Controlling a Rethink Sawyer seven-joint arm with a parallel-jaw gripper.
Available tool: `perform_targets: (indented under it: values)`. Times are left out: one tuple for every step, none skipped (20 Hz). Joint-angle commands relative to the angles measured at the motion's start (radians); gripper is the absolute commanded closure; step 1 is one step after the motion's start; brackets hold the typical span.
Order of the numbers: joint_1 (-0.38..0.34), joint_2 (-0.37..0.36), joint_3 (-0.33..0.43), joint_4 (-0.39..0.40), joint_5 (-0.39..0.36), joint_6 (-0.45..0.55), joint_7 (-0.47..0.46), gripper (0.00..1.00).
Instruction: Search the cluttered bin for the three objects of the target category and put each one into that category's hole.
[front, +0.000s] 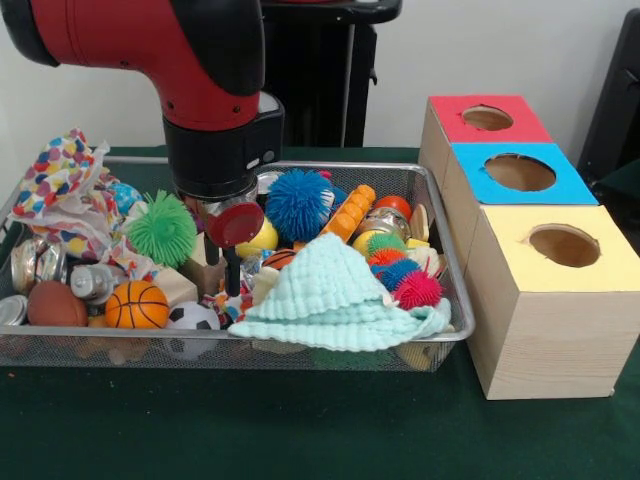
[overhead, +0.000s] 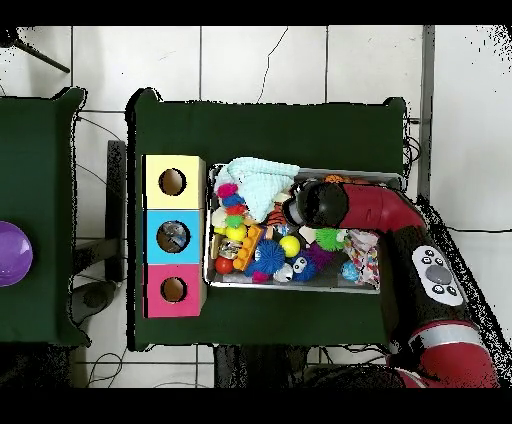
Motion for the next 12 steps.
perform_targets:
  values:
    - [0.051, -0.034, -0.031, 0.015, -0.092, -0.050, -0.087, 0.00]
    - [0.052, -0.037, -0.031, 0.017, -0.084, -0.044, -0.082, 0.00]
    - [0.046, -0.034, -0.026, 0.015, -0.081, -0.045, -0.085, 0.00]
    - [0.043, -0.031, -0.023, 0.012, -0.079, -0.041, -0.091, 0.00]
    - [0.032, -0.026, -0.015, 0.009, -0.074, -0.038, -0.102, 0.00]
    - [0.028, -0.027, -0.010, 0.008, -0.069, -0.026, -0.109, 0.00]
    - [0.018, -0.036, 0.000, 0.015, -0.055, -0.006, -0.120, 0.00]
    - [0.012, -0.043, 0.008, 0.026, -0.043, 0.002, -0.121, 0.00]
    - [0.003, -0.062, 0.018, 0.052, -0.021, 0.019, -0.122, 0.00]
    - [0.003, -0.073, 0.020, 0.062, -0.015, 0.026, -0.122, 0.00]
    - [0.010, -0.101, 0.013, 0.079, -0.009, 0.042, -0.114, 0.00]
    - [0.011, -0.114, 0.013, 0.088, -0.004, 0.051, -0.114, 0.00]
